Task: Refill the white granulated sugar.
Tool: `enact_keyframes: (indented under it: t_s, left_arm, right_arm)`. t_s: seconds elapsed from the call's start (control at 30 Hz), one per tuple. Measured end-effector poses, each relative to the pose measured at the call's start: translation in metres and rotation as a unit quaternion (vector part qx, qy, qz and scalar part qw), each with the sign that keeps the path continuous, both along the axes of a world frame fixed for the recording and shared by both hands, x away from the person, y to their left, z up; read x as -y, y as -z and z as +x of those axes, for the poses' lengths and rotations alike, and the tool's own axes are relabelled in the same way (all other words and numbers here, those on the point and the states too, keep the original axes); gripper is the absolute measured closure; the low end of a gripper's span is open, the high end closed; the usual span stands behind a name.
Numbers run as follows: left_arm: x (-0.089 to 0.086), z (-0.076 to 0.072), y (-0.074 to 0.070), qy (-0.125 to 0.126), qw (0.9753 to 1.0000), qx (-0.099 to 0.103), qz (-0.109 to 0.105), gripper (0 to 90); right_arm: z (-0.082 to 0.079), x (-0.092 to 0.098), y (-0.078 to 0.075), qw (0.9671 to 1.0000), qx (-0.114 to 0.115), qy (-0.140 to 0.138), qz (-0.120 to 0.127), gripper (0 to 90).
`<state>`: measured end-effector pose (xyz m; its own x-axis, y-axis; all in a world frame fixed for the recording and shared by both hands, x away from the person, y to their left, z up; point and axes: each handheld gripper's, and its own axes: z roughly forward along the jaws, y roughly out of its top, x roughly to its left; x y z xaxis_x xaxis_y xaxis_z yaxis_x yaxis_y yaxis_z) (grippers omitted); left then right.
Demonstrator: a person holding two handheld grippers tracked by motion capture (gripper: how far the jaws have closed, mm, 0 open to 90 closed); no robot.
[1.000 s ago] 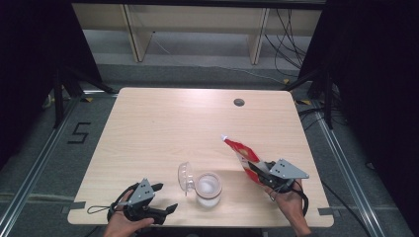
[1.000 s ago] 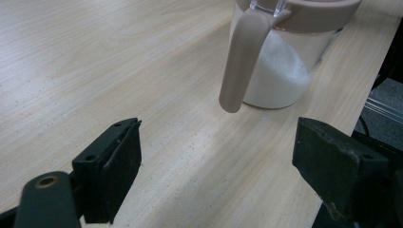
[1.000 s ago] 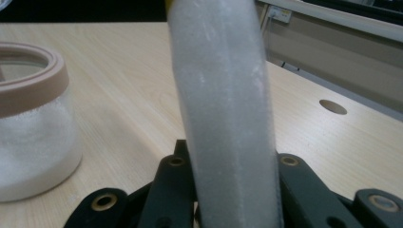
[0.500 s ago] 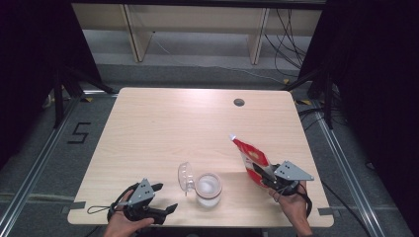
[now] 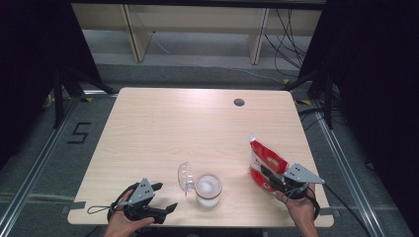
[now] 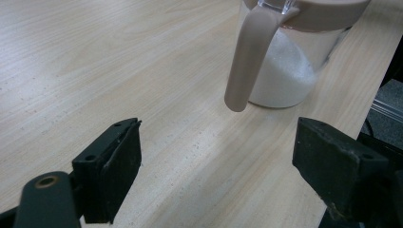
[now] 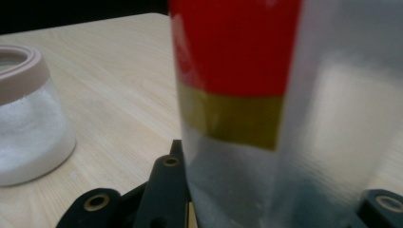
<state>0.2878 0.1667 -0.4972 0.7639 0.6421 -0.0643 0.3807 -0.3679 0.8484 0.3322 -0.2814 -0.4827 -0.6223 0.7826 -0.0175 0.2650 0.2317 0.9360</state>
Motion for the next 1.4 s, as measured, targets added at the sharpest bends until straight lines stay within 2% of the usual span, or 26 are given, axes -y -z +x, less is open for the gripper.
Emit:
enact_keyframes:
  t_s: [0.07,0.13,0.23,0.3,0.37,0.4,0.5,0.53,0.63,0.67,0.7,0.73,0.77,0.8,0.83,0.9,1.0,1.07,1.1,1.2,1.3,1.33,1.37,1.4]
  left_arm:
    - [-0.001,0.000,0.000,0.000,1.0000,-0.001,0.004,16.4]
    - [-0.001,0.000,0.000,-0.004,1.0000,-0.006,-0.001,16.4]
    - [0.000,-0.001,0.000,-0.005,1.0000,-0.006,-0.003,16.4]
    - [0.001,-0.001,0.000,-0.005,0.9999,-0.009,-0.004,16.4]
    - [0.001,-0.001,0.001,-0.005,0.9999,-0.009,-0.005,16.4]
    - [0.001,-0.001,0.001,-0.003,1.0000,-0.009,-0.001,16.4]
    - [0.002,-0.001,0.001,-0.004,0.9999,-0.009,-0.005,16.4]
    - [0.001,-0.001,0.001,-0.001,1.0000,-0.009,0.001,16.4]
    - [0.001,-0.001,0.001,-0.001,1.0000,-0.008,-0.001,16.4]
    - [0.001,-0.001,0.001,-0.003,1.0000,-0.009,0.000,16.4]
    - [0.001,-0.001,0.001,-0.003,1.0000,-0.009,0.000,16.4]
    - [0.001,-0.001,0.001,-0.005,0.9999,-0.009,-0.005,16.4]
    - [0.001,-0.002,0.001,-0.006,0.9999,-0.009,-0.006,16.4]
    - [0.001,-0.001,0.001,-0.006,0.9999,-0.009,-0.006,16.4]
    - [0.001,-0.001,0.001,-0.004,0.9999,-0.009,-0.005,16.4]
    - [0.001,-0.001,0.001,-0.004,0.9999,-0.009,-0.004,16.4]
    - [0.001,-0.002,0.000,-0.006,0.9999,-0.009,-0.004,16.4]
    - [0.001,-0.002,0.000,-0.006,0.9999,-0.008,-0.007,16.4]
    - [0.001,-0.001,0.000,-0.006,0.9999,-0.008,-0.008,16.4]
    - [0.001,-0.002,-0.001,-0.007,0.9999,-0.010,-0.004,16.4]
    - [0.001,-0.002,-0.001,-0.005,0.9999,-0.011,0.000,16.4]
    - [0.002,-0.002,-0.001,-0.004,0.9999,-0.009,-0.007,16.4]
    - [0.001,-0.001,-0.002,-0.001,1.0000,-0.007,-0.004,16.4]
    - [0.002,-0.002,-0.001,-0.007,0.9999,-0.011,-0.010,16.4]
  right_arm:
    - [0.000,0.001,0.000,1.0000,0.007,0.000,-0.006,74.5]
    - [-0.003,0.000,-0.001,0.9999,-0.007,0.007,0.005,74.0]
    - [-0.002,0.002,0.000,1.0000,-0.001,0.000,0.000,73.1]
    - [-0.007,0.003,0.001,0.9996,-0.017,0.018,0.018,71.6]
    - [-0.006,0.005,0.001,0.9998,-0.010,0.018,0.009,70.8]
    - [-0.009,0.006,0.002,0.9996,-0.009,0.028,0.007,69.5]
    - [-0.010,0.009,0.002,0.9997,-0.007,0.022,0.005,68.3]
    - [-0.011,0.011,0.002,0.9994,-0.010,0.027,0.017,66.4]
    - [-0.013,0.008,0.002,0.9991,-0.015,0.032,0.025,64.0]
    - [-0.015,0.009,0.000,0.9990,-0.024,0.033,0.017,63.2]
    - [-0.015,0.009,0.000,0.9990,-0.024,0.033,0.017,63.2]
    - [-0.014,0.010,0.000,0.9993,-0.013,0.031,0.016,60.6]
    - [-0.017,0.009,-0.001,0.9984,-0.025,0.042,0.028,59.6]
    - [-0.015,0.011,-0.001,0.9993,-0.002,0.033,0.015,58.8]
    - [-0.018,0.011,-0.002,0.9989,-0.010,0.039,0.022,56.9]
    - [-0.017,0.011,-0.002,0.9992,-0.003,0.037,0.016,54.1]
    - [-0.024,0.012,-0.004,0.9976,-0.019,0.059,0.033,47.7]
    - [-0.027,0.016,-0.006,0.9982,-0.002,0.054,0.028,44.9]
    - [-0.028,0.017,-0.007,0.9985,-0.001,0.051,0.022,44.8]
    - [-0.034,0.017,-0.008,0.9974,-0.003,0.066,0.029,43.8]
    - [-0.036,0.018,-0.007,0.9977,-0.004,0.063,0.026,43.0]
    - [-0.037,0.019,-0.008,0.9978,-0.011,0.063,0.018,42.4]
    - [-0.038,0.018,-0.007,0.9972,-0.014,0.069,0.027,40.8]
    - [-0.039,0.019,-0.007,0.9971,-0.015,0.070,0.024,40.5]
